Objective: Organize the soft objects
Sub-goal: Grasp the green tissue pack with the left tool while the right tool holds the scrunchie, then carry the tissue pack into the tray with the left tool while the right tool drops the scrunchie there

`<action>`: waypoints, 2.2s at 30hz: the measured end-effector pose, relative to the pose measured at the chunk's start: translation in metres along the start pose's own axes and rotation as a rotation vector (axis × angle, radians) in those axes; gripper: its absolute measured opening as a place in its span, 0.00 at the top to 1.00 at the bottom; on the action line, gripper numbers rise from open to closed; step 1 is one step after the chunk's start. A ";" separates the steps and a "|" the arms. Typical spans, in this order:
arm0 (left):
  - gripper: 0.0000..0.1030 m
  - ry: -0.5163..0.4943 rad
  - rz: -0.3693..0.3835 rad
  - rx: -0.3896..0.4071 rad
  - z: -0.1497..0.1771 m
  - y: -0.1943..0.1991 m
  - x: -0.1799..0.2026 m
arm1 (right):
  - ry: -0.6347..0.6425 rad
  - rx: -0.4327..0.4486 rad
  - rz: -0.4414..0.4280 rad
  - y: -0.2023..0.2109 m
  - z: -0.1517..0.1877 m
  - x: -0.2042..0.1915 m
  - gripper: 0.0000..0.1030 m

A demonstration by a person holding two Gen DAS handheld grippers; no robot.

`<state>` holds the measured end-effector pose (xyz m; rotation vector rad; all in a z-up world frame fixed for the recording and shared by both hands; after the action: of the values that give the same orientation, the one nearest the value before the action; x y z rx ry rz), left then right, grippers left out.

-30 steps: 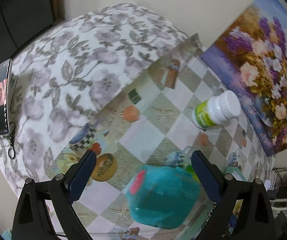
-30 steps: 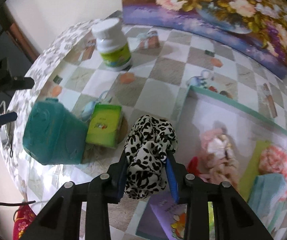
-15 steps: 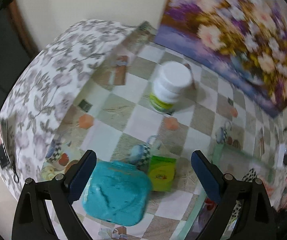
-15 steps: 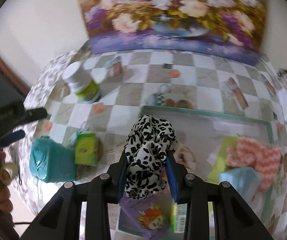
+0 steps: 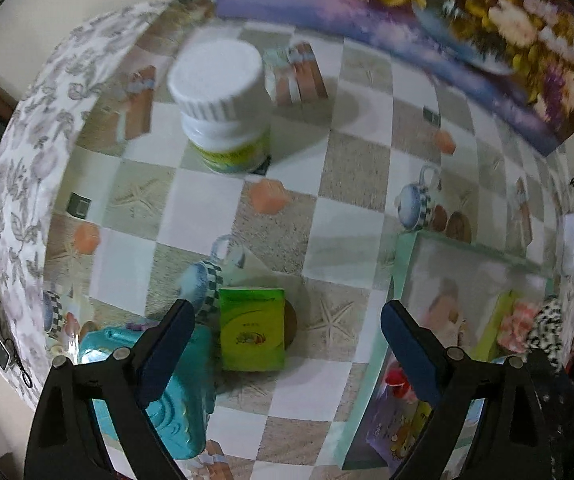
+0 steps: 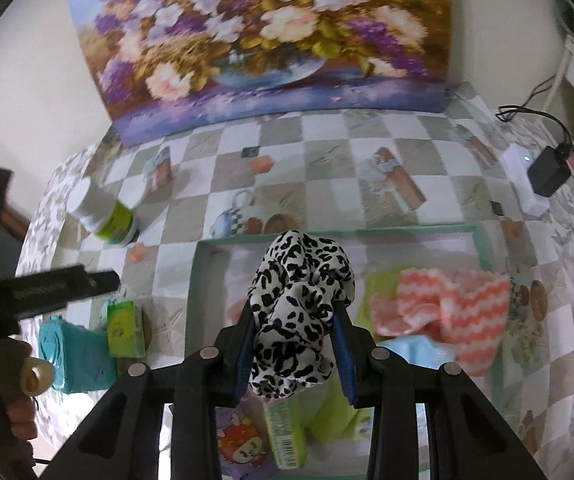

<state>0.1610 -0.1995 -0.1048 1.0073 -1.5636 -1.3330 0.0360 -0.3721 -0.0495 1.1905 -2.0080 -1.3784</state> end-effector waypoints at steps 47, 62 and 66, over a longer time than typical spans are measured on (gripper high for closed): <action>0.53 -0.108 -0.191 -0.093 0.001 -0.054 0.045 | -0.070 0.009 -0.055 0.008 -0.003 0.008 0.64; 0.53 -0.223 0.013 0.059 0.004 0.024 0.121 | -0.144 -0.018 -0.038 -0.001 0.000 0.037 0.64; 0.53 -0.243 0.095 0.065 0.018 0.028 0.138 | -0.178 -0.015 -0.037 0.003 0.002 0.050 0.64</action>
<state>0.0956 -0.3200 -0.0661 0.8223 -1.8231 -1.3857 0.0062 -0.4126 -0.0537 1.1395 -2.0996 -1.5647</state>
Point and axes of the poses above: each gripper's, at about its wrist camera, not at the fingertips, and y roughly against the way its jaws point, x to its right, z to its underside, the point moved 10 cm from there along -y, roughly the way its jaws point, and after that the axes turned 1 degree about z, right-handed, at the moved point
